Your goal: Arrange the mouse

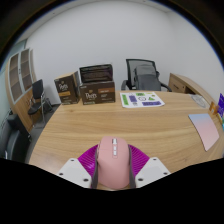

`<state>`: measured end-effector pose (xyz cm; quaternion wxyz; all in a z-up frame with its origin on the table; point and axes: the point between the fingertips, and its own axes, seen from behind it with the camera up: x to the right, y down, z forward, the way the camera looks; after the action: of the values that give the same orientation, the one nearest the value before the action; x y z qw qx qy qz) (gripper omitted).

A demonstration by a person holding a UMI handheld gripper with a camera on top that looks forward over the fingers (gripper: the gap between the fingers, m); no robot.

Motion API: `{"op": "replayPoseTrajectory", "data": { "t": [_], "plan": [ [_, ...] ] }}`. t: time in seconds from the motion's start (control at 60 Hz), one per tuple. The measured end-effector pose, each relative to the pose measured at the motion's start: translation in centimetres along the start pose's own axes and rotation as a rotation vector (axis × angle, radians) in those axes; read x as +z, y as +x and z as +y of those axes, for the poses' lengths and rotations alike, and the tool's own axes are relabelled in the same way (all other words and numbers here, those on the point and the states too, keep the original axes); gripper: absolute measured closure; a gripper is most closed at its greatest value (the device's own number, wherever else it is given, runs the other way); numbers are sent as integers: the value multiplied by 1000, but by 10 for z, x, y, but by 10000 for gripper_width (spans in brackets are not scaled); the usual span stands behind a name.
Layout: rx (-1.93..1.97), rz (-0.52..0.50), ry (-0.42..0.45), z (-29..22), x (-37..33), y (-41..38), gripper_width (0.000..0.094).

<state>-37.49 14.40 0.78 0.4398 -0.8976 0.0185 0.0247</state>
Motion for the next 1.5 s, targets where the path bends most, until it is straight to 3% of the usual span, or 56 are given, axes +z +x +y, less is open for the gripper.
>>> {"op": "replayPoseTrajectory", "data": {
  "t": [0.167,0.367,0.6,0.85,1.117,1.267,1.35,1.383,1.5],
  "plan": [
    [-8,-25,139,-83,-25,65,509],
    [-63,35,202,-152,-36,245,508],
    [-46,145,26,-83,0,419,510],
    [-24,133,-78,-31,22,462,506],
    [-55,107,-62,-33,23,463,502],
    [-95,127,-67,-34,22,464,342],
    [-57,130,-65,-38,14,463,79],
    [-34,133,-57,-39,8,461,113],
    [-24,179,-41,-32,-26,458,104]
  ]
}}
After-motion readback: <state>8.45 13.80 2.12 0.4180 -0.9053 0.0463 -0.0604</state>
